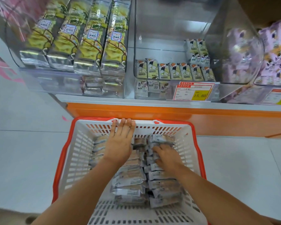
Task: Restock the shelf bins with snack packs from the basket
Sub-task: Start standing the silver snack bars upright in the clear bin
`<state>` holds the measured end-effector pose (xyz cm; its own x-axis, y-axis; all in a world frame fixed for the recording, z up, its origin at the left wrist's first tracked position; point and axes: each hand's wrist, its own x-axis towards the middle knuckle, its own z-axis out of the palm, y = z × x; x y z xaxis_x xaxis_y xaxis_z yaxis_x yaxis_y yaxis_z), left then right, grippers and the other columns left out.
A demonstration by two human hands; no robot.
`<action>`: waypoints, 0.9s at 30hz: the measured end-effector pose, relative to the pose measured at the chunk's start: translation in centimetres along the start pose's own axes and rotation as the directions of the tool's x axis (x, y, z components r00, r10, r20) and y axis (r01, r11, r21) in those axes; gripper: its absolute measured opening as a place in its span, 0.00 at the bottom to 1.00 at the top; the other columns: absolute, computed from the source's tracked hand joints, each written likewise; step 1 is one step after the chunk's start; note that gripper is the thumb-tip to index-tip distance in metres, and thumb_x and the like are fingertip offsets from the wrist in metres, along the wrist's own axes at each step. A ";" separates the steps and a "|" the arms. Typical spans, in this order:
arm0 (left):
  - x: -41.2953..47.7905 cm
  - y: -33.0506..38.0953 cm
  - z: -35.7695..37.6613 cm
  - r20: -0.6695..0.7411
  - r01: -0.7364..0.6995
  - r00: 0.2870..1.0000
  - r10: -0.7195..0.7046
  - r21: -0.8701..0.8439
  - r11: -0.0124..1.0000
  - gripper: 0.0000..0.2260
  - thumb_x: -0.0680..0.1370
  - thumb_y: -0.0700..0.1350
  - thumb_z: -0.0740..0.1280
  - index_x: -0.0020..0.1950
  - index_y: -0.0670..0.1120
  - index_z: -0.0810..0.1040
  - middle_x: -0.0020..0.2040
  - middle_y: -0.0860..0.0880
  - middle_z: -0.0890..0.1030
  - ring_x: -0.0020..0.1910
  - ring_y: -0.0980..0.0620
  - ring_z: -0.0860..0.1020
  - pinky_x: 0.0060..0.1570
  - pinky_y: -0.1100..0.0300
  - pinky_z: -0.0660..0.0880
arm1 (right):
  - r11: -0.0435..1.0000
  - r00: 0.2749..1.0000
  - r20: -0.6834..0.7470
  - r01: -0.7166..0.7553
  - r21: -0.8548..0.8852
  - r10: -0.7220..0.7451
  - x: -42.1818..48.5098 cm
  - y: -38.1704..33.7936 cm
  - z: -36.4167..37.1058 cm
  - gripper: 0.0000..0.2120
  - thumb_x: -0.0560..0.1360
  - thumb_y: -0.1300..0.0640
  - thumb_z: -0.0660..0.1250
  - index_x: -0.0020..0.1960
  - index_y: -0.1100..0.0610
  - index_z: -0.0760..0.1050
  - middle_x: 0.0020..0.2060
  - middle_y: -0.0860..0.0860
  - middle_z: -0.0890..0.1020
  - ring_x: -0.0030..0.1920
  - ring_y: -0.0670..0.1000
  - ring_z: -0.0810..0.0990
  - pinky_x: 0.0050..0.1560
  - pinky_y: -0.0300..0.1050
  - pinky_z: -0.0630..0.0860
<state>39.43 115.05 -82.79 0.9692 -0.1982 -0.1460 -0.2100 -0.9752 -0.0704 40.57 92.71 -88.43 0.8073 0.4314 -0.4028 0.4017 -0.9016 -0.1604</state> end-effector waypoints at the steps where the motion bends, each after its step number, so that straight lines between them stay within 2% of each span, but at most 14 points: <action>1: 0.0 0.1 -0.1 0.008 0.000 1.000 0.000 0.001 1.000 0.37 0.81 0.53 0.58 0.78 0.42 0.36 0.80 0.42 0.41 0.78 0.41 0.40 0.72 0.41 0.34 | 0.999 1.000 -0.024 0.006 0.032 -0.006 -0.3 0.2 -0.3 0.28 0.74 0.54 0.67 0.72 0.52 0.66 0.65 0.55 0.74 0.64 0.57 0.74 0.60 0.48 0.73; 5: 0.0 0.2 -1.2 0.008 0.004 1.000 -0.004 0.021 1.000 0.36 0.82 0.51 0.55 0.76 0.42 0.31 0.80 0.42 0.40 0.78 0.41 0.38 0.67 0.42 0.25 | 0.974 0.992 -0.121 -0.009 0.225 0.037 -1.7 0.7 -2.7 0.29 0.72 0.52 0.69 0.71 0.49 0.67 0.66 0.54 0.73 0.53 0.55 0.79 0.47 0.43 0.74; 7: -0.1 0.3 -2.1 0.033 -0.003 0.999 0.002 0.032 0.999 0.35 0.82 0.51 0.54 0.78 0.41 0.34 0.80 0.41 0.42 0.79 0.42 0.41 0.70 0.43 0.27 | 0.949 0.988 -0.148 0.006 0.315 0.043 -2.6 0.7 -4.6 0.25 0.72 0.53 0.69 0.69 0.49 0.70 0.63 0.52 0.75 0.47 0.53 0.79 0.43 0.39 0.71; 9: -0.6 0.1 -3.1 0.052 -0.027 0.998 0.024 0.062 0.998 0.34 0.82 0.52 0.54 0.80 0.40 0.40 0.80 0.41 0.46 0.79 0.42 0.45 0.75 0.42 0.34 | 0.922 0.985 -0.167 0.031 0.386 0.037 -3.5 0.5 -6.7 0.21 0.72 0.54 0.68 0.65 0.49 0.73 0.58 0.48 0.74 0.45 0.48 0.76 0.46 0.40 0.70; 11: -1.5 0.1 -3.9 -0.068 -0.107 0.992 0.110 0.045 0.993 0.32 0.80 0.53 0.56 0.79 0.39 0.52 0.78 0.39 0.58 0.77 0.40 0.57 0.77 0.43 0.40 | 0.886 0.976 -0.217 0.071 0.458 0.034 -4.5 0.0 -9.0 0.17 0.72 0.56 0.68 0.60 0.49 0.75 0.53 0.46 0.74 0.44 0.43 0.72 0.48 0.38 0.68; 13: -2.5 0.2 -4.7 -0.194 -0.185 0.964 0.183 0.010 0.983 0.29 0.77 0.52 0.56 0.75 0.39 0.65 0.71 0.37 0.72 0.70 0.38 0.70 0.74 0.42 0.50 | 0.833 0.952 -0.304 0.138 0.535 0.038 -5.7 -0.6 -11.3 0.16 0.70 0.59 0.68 0.57 0.50 0.76 0.53 0.46 0.76 0.47 0.37 0.72 0.49 0.34 0.67; 16: -3.6 0.5 -6.9 -0.359 -0.225 0.911 0.204 -0.017 0.974 0.29 0.73 0.48 0.61 0.74 0.40 0.67 0.69 0.40 0.72 0.69 0.39 0.69 0.71 0.41 0.59 | 0.750 0.859 -0.510 0.303 0.587 0.052 -8.3 -1.9 -15.2 0.16 0.67 0.62 0.68 0.53 0.51 0.73 0.50 0.47 0.77 0.50 0.37 0.74 0.49 0.29 0.68; 19: -3.7 0.3 -9.8 -0.524 -0.213 0.837 0.156 -0.051 0.976 0.29 0.73 0.45 0.60 0.75 0.41 0.67 0.69 0.42 0.71 0.69 0.41 0.68 0.71 0.43 0.60 | 0.677 0.723 -0.683 0.453 0.580 0.102 -10.5 -2.7 -19.0 0.15 0.66 0.59 0.65 0.51 0.47 0.69 0.48 0.46 0.76 0.47 0.45 0.76 0.47 0.35 0.71; 21: -3.6 -0.1 -11.7 -0.595 -0.170 0.799 0.092 -0.076 0.982 0.28 0.74 0.46 0.58 0.74 0.41 0.68 0.68 0.43 0.69 0.68 0.41 0.67 0.71 0.43 0.59 | 0.666 0.639 -0.757 0.508 0.547 0.134 -11.9 -2.9 -21.5 0.15 0.65 0.57 0.65 0.51 0.50 0.70 0.48 0.44 0.75 0.46 0.49 0.76 0.45 0.39 0.72; 23: -3.0 -0.4 -13.4 -0.639 -0.149 0.766 0.072 -0.067 0.987 0.28 0.73 0.46 0.58 0.73 0.41 0.68 0.68 0.43 0.68 0.68 0.41 0.67 0.71 0.43 0.59 | 0.681 0.584 -0.794 0.514 0.522 0.168 -12.5 -2.8 -24.0 0.14 0.67 0.60 0.67 0.51 0.56 0.70 0.45 0.43 0.74 0.41 0.45 0.74 0.39 0.35 0.70; 25: -2.3 -0.7 -14.9 -0.647 -0.135 0.757 0.091 -0.019 0.991 0.28 0.73 0.45 0.60 0.74 0.41 0.67 0.70 0.42 0.68 0.71 0.41 0.65 0.73 0.43 0.56 | 0.693 0.576 -0.785 0.471 0.545 0.226 -12.3 -2.5 -26.5 0.14 0.70 0.65 0.70 0.52 0.58 0.69 0.43 0.44 0.75 0.40 0.40 0.77 0.36 0.31 0.70; 27: -1.7 -0.9 -16.1 -0.631 -0.119 0.767 0.115 0.036 0.992 0.30 0.74 0.46 0.62 0.76 0.42 0.64 0.74 0.41 0.67 0.75 0.41 0.61 0.75 0.43 0.52 | 0.729 0.564 -0.780 0.409 0.549 0.271 -11.4 -2.3 -28.8 0.13 0.73 0.64 0.70 0.52 0.57 0.69 0.43 0.45 0.77 0.39 0.42 0.79 0.30 0.33 0.70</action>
<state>40.04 114.66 -66.63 0.8003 -0.3266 0.5028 -0.3286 -0.9404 -0.0878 42.92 90.79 -57.49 0.9013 0.0242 0.4325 0.3860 -0.4981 -0.7765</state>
